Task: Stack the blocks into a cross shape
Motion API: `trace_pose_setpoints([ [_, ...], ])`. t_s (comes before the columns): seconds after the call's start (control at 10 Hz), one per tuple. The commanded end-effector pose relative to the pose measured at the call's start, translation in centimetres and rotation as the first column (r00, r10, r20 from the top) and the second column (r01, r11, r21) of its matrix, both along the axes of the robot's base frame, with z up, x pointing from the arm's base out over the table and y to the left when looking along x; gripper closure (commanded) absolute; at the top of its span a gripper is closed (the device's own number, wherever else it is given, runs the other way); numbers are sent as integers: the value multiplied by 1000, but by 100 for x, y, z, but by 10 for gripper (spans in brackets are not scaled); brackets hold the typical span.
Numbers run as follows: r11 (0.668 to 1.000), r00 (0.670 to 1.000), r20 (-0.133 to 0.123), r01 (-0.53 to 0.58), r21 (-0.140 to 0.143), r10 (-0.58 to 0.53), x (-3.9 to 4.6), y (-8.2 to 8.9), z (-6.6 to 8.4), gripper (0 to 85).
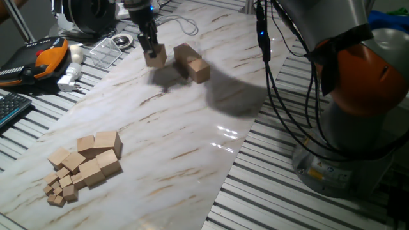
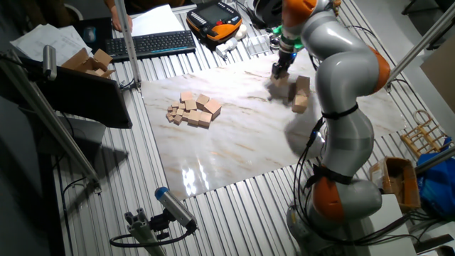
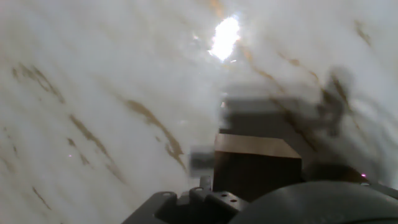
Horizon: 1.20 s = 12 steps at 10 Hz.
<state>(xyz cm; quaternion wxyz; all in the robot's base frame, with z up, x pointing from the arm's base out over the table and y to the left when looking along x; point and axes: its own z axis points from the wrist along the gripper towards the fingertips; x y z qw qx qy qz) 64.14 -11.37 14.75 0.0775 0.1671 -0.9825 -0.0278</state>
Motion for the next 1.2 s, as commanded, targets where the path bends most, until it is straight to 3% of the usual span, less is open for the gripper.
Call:
trace_pose_setpoints([
  [0.0, 991, 990, -55, 131, -11, -131, -5, -47, 8, 850],
  [0.1, 971, 968, -77, 237, -12, -237, -11, -31, 25, 850],
  [0.2, 950, 946, -83, 312, -19, -313, -22, -13, 50, 850],
  [0.3, 899, 890, -139, 438, -5, -435, -28, 24, 83, 850],
  [0.4, 861, 850, -159, 508, -10, -503, -16, 63, 105, 850],
  [0.6, 818, 809, -138, 574, -23, -572, 19, 172, 91, 850],
  [0.8, 765, 756, -144, 643, -13, -638, 40, 371, 18, 850],
  [0.9, 734, 730, -114, 679, 4, -674, 34, 428, 0, 850],
  [1.0, 715, 712, -104, 699, 14, -694, 20, 484, -3, 850],
  [1.1, 687, 684, -113, 727, 14, -721, 7, 574, 18, 850],
])
